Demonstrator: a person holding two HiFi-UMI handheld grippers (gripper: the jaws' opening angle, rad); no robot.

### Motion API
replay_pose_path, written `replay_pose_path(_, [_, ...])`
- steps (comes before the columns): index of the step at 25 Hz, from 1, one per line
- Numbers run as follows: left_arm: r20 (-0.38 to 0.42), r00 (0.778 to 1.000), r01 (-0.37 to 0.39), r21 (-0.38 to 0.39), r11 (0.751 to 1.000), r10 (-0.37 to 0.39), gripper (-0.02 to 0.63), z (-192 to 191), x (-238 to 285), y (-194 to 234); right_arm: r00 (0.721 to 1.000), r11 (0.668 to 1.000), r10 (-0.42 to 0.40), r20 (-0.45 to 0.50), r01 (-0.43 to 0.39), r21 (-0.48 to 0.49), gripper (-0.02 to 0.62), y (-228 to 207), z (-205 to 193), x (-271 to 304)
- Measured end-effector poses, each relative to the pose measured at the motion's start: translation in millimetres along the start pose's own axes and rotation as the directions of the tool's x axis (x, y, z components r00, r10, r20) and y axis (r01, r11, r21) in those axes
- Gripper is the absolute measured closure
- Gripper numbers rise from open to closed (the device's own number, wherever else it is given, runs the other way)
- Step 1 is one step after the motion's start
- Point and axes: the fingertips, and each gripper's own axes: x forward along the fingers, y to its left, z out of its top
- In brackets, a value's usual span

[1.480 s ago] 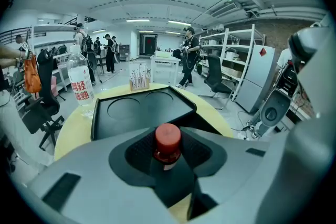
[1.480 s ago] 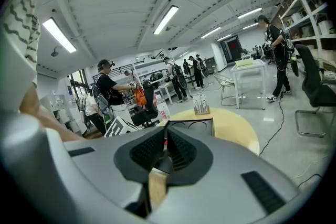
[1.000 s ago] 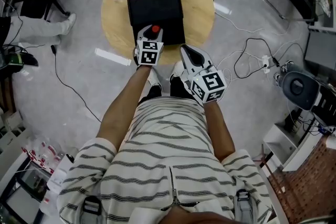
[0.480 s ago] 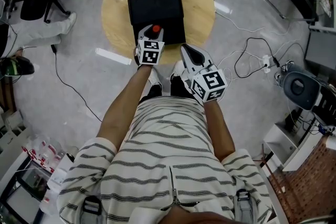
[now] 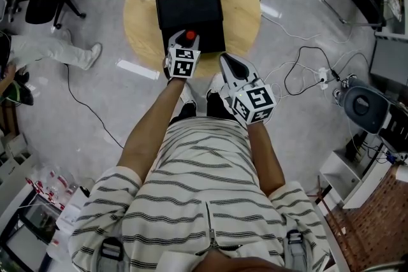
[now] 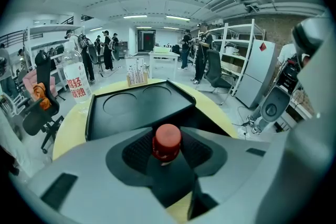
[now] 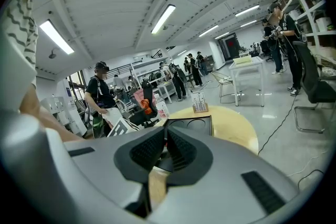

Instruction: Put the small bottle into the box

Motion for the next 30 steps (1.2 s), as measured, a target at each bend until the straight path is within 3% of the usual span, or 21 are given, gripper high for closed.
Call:
replay_pose_path(17, [0.026,1.000,0.002,-0.026,1.000,-0.001,0.434,9,-17,-2,1.000,1.000,0.010,0.014,-0.009,-0.019,0.566,10,4,-2])
replay_pose_path(30, [0.093,0.996,0.000,-0.071,0.997,0.007,0.440,21,-43,-5,0.999,0.999,0.007,0.035,-0.006,-0.038,0.566,17,10,-8])
